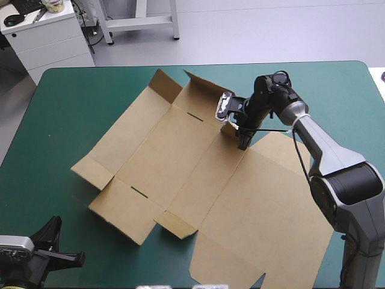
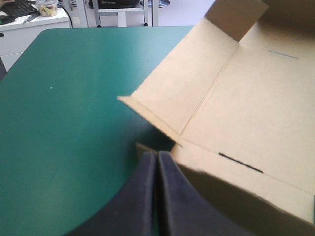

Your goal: Fold the box

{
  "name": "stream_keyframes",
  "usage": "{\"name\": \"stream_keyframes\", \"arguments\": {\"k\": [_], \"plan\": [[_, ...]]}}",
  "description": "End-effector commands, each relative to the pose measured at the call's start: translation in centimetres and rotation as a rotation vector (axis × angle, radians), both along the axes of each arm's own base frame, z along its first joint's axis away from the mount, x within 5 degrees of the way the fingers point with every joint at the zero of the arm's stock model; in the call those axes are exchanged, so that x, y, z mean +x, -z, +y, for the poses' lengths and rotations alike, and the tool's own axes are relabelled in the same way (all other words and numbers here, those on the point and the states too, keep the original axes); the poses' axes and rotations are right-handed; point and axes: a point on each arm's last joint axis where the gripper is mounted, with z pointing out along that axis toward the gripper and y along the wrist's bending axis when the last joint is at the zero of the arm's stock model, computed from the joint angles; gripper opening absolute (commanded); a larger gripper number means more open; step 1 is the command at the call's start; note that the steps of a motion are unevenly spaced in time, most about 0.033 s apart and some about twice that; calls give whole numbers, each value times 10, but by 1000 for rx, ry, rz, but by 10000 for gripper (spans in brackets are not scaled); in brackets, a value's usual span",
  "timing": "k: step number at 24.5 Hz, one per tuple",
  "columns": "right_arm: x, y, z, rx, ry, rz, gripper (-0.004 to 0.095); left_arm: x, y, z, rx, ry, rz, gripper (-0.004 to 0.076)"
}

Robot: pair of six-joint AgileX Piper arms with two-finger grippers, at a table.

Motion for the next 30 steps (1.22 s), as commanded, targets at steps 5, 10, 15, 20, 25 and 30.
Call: {"name": "stream_keyframes", "arguments": {"k": [5, 10, 15, 20, 25, 30], "plan": [[-6, -27, 46, 15, -334, -255, -20, -5, -15, 0, -13, 7, -115, -10], [-5, -22, 61, 62, -437, -310, -20, -5, -15, 0, -13, 7, -115, -10], [-4, -23, 63, 91, -402, -315, 194, -5, -15, 0, -13, 7, -115, -10], [0, -29, 64, 133, -321, -331, 698, -5, -15, 0, -13, 7, -115, -10], [0, -53, 62, 190, -158, -300, 888, -5, -15, 0, -13, 7, -115, -10], [-4, -84, 50, 184, 94, -234, 801, -5, -15, 0, -11, 6, -115, -10]]}}
